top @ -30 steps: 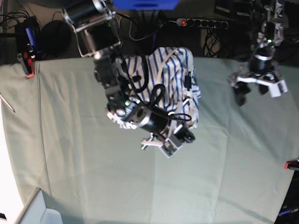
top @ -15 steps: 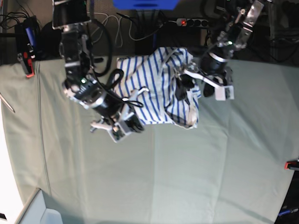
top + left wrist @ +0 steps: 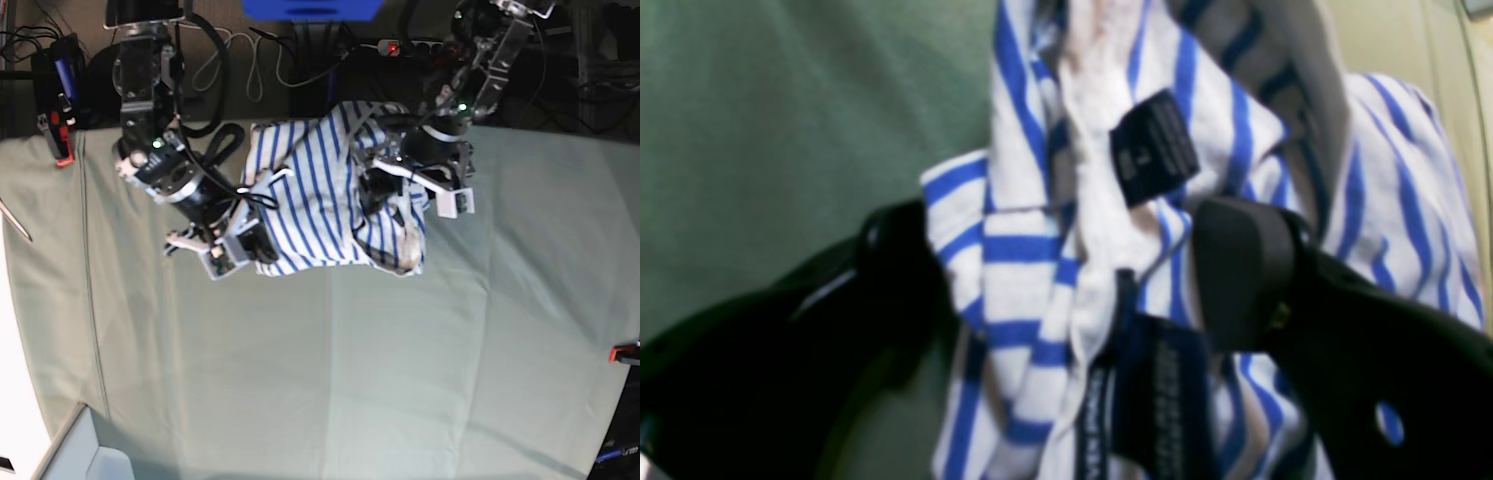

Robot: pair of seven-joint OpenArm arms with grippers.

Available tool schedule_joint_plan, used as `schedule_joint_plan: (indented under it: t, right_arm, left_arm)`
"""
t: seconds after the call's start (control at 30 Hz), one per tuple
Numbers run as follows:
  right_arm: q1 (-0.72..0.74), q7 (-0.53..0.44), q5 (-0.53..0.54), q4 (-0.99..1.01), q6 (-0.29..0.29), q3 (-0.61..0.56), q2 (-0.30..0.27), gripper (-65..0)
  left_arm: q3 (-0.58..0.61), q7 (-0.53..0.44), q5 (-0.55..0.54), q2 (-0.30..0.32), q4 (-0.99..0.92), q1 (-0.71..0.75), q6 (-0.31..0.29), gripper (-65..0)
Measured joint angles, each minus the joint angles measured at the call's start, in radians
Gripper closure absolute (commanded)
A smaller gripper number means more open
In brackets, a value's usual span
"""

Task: Layout the t-shirt on the table in an organized manner, then fold the t-shirt properly
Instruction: 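Pull the shirt with both grippers to square the folded bundle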

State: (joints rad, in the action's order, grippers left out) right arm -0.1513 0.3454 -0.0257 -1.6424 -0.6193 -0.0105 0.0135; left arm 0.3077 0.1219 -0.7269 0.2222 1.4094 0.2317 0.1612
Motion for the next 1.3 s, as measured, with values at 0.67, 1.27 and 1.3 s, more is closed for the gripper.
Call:
schedule_joint_plan:
  t: [0.67,1.27,1.3]
  right_arm:
    - [-0.081,0.003,-0.003,-0.169,-0.001,0.208,0.003,0.0]
    - [-0.158,0.006,-0.003,-0.188,0.0,0.335,0.009,0.0]
    - [-0.159,0.006,-0.003,-0.188,0.0,0.335,0.009,0.0]
  left_arm:
    - [0.076,0.131,-0.001,0.011,-0.094,-0.164,-0.01,0.0]
    - [0.524,0.249,0.483,-0.054,-0.399,-0.651,-0.563,-0.2]
    - [0.54,0.235,0.531,-0.071,-0.404,-0.652,-0.569,-0.2]
